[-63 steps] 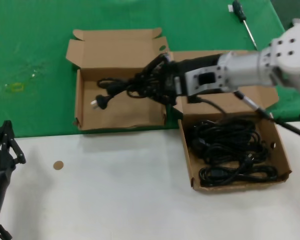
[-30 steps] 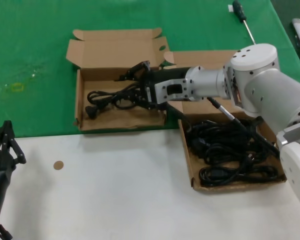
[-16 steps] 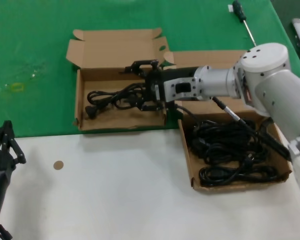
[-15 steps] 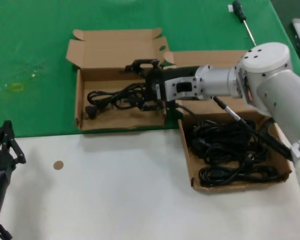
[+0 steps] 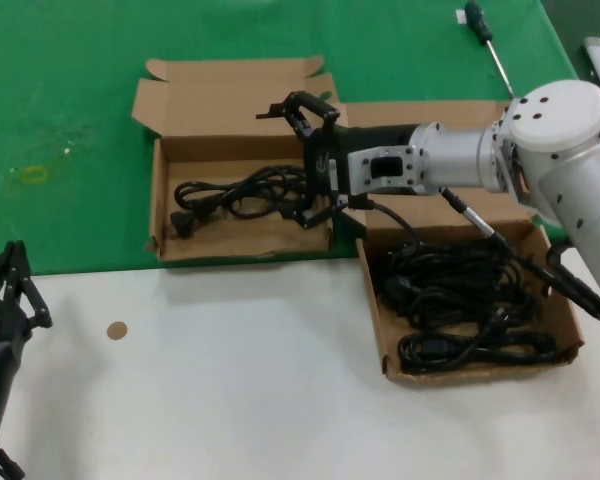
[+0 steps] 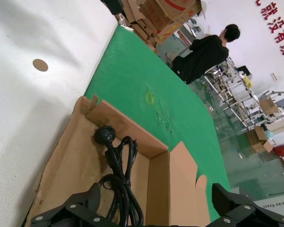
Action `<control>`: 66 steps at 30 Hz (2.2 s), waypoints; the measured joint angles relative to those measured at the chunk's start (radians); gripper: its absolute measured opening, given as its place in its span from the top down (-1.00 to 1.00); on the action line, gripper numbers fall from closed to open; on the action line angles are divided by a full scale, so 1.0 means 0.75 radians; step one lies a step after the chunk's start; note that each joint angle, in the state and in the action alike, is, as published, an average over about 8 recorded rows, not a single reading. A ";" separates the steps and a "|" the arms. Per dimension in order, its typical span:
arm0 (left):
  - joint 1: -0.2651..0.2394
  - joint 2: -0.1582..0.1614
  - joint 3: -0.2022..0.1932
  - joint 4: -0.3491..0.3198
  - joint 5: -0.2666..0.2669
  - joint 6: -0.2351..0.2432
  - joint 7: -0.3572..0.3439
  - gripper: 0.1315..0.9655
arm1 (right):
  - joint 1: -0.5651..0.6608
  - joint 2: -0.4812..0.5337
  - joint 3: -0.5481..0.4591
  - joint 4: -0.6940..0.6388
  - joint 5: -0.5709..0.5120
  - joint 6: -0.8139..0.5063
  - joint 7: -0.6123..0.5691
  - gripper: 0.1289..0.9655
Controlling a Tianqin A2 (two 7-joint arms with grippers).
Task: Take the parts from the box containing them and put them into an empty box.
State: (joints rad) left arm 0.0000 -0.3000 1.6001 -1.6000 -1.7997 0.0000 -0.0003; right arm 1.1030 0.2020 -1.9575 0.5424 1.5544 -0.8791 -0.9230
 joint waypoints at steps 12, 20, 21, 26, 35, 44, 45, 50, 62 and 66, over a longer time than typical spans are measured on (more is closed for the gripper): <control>0.000 0.000 0.000 0.000 0.000 0.000 0.000 0.82 | -0.148 0.013 0.048 0.142 0.033 0.118 0.124 -0.83; 0.000 0.000 0.000 0.000 0.000 0.000 0.000 0.58 | -0.302 0.027 0.098 0.290 0.067 0.241 0.253 -0.95; 0.000 0.000 0.000 0.000 0.000 0.000 0.000 0.53 | -0.322 0.029 0.104 0.308 0.072 0.256 0.269 -0.97; 0.000 0.000 0.000 0.000 0.000 0.000 0.000 0.35 | -0.420 0.037 0.136 0.402 0.094 0.334 0.351 -0.99; 0.000 0.000 0.000 0.000 0.000 0.000 0.000 -0.18 | -0.597 0.053 0.194 0.573 0.133 0.476 0.500 -1.00; 0.000 0.000 0.000 0.000 0.000 0.000 0.000 -0.51 | -0.774 0.069 0.251 0.742 0.172 0.617 0.648 -1.00; 0.000 0.000 0.000 0.000 0.000 0.000 0.000 -0.57 | -0.794 0.071 0.257 0.761 0.177 0.633 0.664 -1.00; 0.000 0.000 0.000 0.000 0.000 0.000 0.000 -0.73 | -0.892 0.079 0.289 0.855 0.199 0.711 0.746 -1.00; 0.000 0.000 0.000 0.000 0.000 0.000 0.001 -0.97 | -1.128 0.100 0.366 1.082 0.251 0.899 0.944 -1.00; 0.000 0.000 0.000 0.000 0.000 0.000 0.001 -1.00 | -1.207 0.107 0.391 1.157 0.269 0.962 1.010 -1.00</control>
State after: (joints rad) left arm 0.0000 -0.3000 1.6000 -1.6000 -1.8000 0.0000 0.0001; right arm 0.1978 0.2824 -1.6642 1.4103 1.7559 -0.1579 -0.1658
